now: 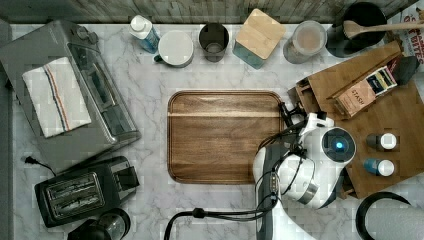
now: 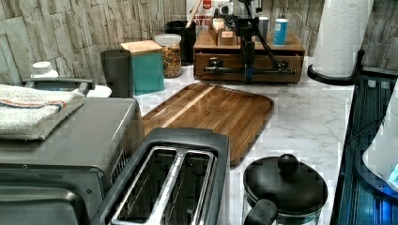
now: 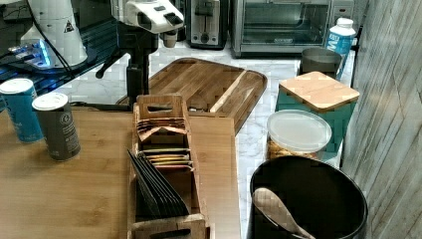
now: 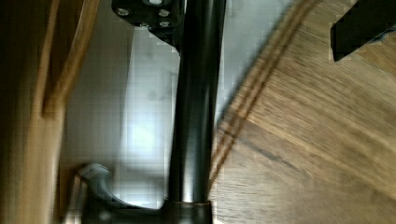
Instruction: Open the drawer.
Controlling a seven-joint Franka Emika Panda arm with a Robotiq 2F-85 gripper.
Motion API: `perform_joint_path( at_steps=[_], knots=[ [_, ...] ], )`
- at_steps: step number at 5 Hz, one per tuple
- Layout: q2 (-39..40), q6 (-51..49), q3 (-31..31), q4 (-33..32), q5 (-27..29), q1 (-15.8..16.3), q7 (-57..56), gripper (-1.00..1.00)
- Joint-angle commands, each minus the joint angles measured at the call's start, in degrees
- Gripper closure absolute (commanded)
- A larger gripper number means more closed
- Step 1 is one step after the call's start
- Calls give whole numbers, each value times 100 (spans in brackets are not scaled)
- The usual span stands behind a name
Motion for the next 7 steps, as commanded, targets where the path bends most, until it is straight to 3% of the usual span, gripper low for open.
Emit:
perform_joint_path(
  at_steps=[1,2,4,5,7],
  knots=[
    [-1088,168,860,-1687,749,932,1205,-100],
    [-1440,511,883,-2133,662,1409,1524,-100],
    [-1817,1058,1196,-2617,835,1987,2259,-100],
    [-1845,866,1335,-2570,1124,2194,2572,-100],
    [-1846,865,1397,-2571,1143,2136,2559,-100]
  ],
)
